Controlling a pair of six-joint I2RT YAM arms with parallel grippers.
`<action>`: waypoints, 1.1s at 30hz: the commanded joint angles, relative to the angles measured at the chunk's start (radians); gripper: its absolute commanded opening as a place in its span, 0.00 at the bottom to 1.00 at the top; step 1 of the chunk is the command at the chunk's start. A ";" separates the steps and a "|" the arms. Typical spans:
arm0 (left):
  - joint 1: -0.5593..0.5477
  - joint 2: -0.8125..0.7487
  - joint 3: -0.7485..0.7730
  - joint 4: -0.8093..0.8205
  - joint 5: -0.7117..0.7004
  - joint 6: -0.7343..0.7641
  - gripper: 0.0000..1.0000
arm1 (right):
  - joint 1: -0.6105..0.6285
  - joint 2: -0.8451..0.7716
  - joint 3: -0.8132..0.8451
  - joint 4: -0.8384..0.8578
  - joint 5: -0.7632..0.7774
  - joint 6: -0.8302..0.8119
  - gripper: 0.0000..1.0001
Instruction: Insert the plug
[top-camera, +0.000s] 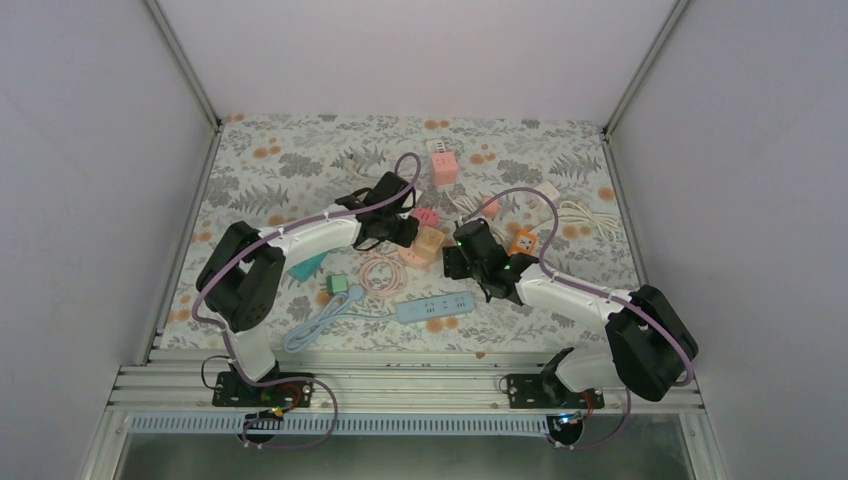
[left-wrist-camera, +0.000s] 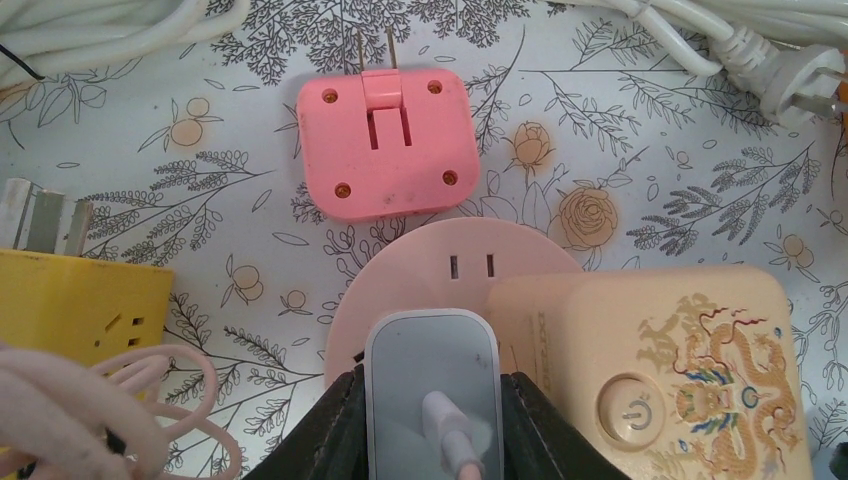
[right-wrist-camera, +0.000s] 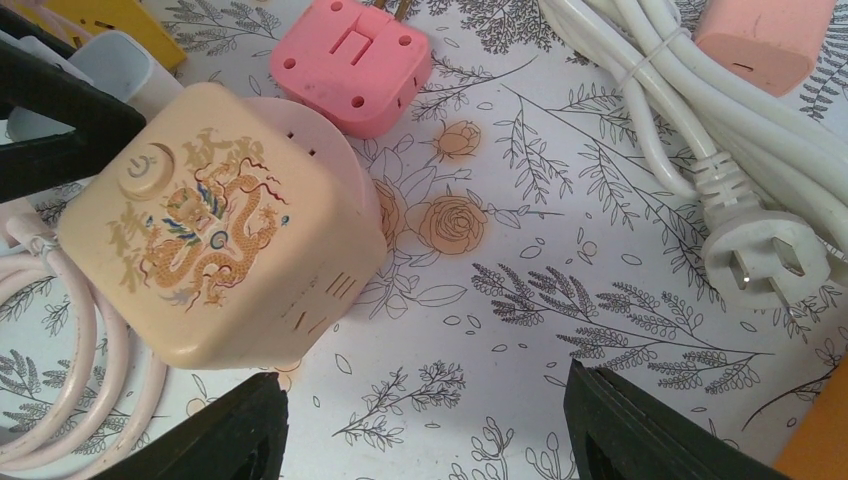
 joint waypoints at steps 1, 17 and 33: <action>-0.007 0.004 0.023 -0.064 -0.001 -0.011 0.22 | 0.005 0.002 0.014 0.017 0.036 0.013 0.72; -0.022 0.081 -0.056 -0.049 -0.068 0.036 0.22 | 0.004 -0.005 0.005 0.020 0.044 0.018 0.72; -0.099 0.098 -0.126 -0.031 -0.191 0.009 0.21 | 0.005 -0.008 0.004 0.029 0.053 0.013 0.72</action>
